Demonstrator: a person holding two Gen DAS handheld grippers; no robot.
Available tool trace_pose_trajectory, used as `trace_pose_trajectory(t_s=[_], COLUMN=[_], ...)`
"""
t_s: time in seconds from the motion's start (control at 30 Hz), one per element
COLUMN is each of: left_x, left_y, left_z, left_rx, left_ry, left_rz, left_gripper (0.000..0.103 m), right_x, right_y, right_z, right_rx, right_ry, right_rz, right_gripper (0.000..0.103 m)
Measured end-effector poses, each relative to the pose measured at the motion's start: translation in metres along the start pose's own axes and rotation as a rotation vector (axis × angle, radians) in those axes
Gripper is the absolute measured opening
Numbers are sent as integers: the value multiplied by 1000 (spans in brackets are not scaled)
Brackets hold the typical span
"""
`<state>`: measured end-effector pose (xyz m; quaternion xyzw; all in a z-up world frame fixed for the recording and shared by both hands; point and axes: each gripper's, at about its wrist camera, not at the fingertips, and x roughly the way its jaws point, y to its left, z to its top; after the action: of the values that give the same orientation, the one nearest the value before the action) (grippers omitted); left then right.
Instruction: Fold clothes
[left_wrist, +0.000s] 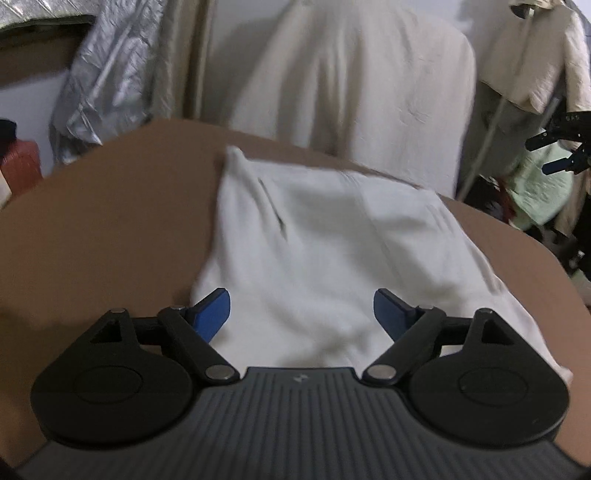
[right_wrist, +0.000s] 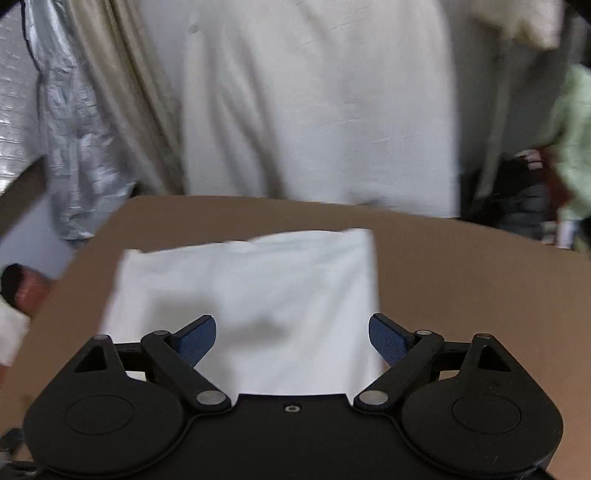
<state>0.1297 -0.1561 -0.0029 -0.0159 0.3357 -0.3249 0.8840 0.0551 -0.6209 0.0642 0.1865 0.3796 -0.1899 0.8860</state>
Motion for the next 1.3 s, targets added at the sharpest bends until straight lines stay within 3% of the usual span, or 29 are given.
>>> trace_pose_trajectory(t_s=[0.1, 0.2, 0.33, 0.43, 0.6, 0.77, 0.87, 0.93, 1.03, 1.1, 1.13, 1.17, 1.2, 1.23, 1.27, 1.3], left_x=[33, 73, 140, 192, 264, 312, 316, 322, 338, 345, 344, 344, 343, 341, 337, 333], left_y=[16, 31, 51, 68, 94, 100, 109, 115, 112, 94, 87, 81, 76, 77, 77, 73], left_z=[27, 58, 94, 112, 130, 138, 140, 139, 129, 120, 117, 114, 112, 115, 119, 123], left_rx=[-1, 42, -21, -124, -153, -139, -246, -306, -269, -106, -75, -44, -34, -69, -99, -117], left_ry=[21, 27, 67, 74, 91, 119, 44, 52, 102, 102, 96, 90, 90, 101, 112, 124], left_rz=[72, 119, 105, 67, 181, 226, 193, 145, 132, 174, 188, 201, 200, 165, 143, 147], left_gripper=[85, 85, 85, 85, 85, 85, 86, 87, 87, 89, 89, 85, 68, 37, 15, 6], right_x=[36, 97, 161, 188, 219, 250, 265, 272, 280, 282, 281, 280, 278, 276, 273, 270], right_y=[4, -12, -47, -79, -113, -134, -138, -139, -133, -125, -123, -119, -114, -109, -104, -98], right_z=[9, -2, -18, -15, 9, 15, 15, 13, 9, 5, 4, 3, 2, 2, 2, 1], right_rx=[-36, -26, 96, 221, 284, 360, 381, 386, 351, 329, 344, 343, 324, 305, 286, 265], right_ry=[-24, -13, 16, 11, -16, -13, 5, 26, 61, 70, 66, 64, 65, 66, 67, 65], right_rz=[-7, 13, -11, 9, -28, -17, -24, -24, -38, -51, -41, -37, -39, -41, -44, -51], right_gripper=[93, 93, 93, 93, 93, 93, 93, 93, 93, 92, 91, 88, 74, 55, 45, 23])
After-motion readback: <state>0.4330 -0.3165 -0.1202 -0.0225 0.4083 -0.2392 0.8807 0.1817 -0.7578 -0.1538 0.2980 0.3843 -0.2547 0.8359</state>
